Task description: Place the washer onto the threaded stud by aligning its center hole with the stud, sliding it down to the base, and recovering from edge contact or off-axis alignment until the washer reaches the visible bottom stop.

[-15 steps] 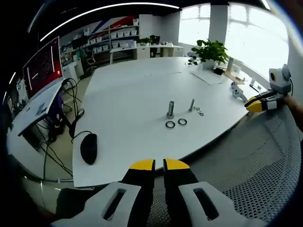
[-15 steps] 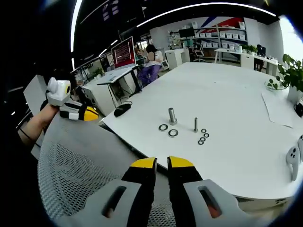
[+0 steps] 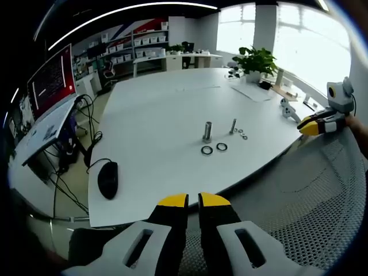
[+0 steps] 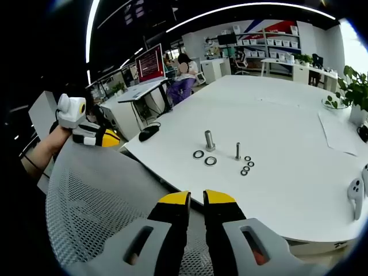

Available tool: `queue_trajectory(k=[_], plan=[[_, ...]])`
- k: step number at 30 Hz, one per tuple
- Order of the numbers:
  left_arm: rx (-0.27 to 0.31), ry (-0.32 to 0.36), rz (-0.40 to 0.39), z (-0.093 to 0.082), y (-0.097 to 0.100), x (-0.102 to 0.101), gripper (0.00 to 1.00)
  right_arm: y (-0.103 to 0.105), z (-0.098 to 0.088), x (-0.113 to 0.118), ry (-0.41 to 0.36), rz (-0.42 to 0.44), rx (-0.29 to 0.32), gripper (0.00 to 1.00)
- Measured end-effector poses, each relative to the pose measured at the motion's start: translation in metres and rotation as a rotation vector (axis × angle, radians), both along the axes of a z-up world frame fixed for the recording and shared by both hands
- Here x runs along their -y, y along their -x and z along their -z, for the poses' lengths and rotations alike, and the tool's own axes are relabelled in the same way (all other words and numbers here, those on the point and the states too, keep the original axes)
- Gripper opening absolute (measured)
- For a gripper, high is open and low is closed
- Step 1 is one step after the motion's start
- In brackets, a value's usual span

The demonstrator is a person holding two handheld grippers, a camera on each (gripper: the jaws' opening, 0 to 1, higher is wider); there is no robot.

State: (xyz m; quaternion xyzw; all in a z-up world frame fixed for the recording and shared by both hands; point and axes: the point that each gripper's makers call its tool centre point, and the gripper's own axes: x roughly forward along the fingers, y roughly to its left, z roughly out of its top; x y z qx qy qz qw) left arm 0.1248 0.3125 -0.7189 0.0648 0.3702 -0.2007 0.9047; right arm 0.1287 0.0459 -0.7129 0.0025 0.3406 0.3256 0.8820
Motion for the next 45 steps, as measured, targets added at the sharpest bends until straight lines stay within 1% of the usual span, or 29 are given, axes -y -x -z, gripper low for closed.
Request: queue_trajectory(k=[35,45], plan=[[0.001,0.004,0.0,0.0,-0.0002,0.0001,0.05,-0.0041,0.0017,0.0032,-0.007,0.02,0.002,0.12],[-0.003,0.007,0.009,0.0003,0.0004,0.0011,0.05,-0.0017,-0.0017,0.0016,-0.011,0.037,0.003,0.13]])
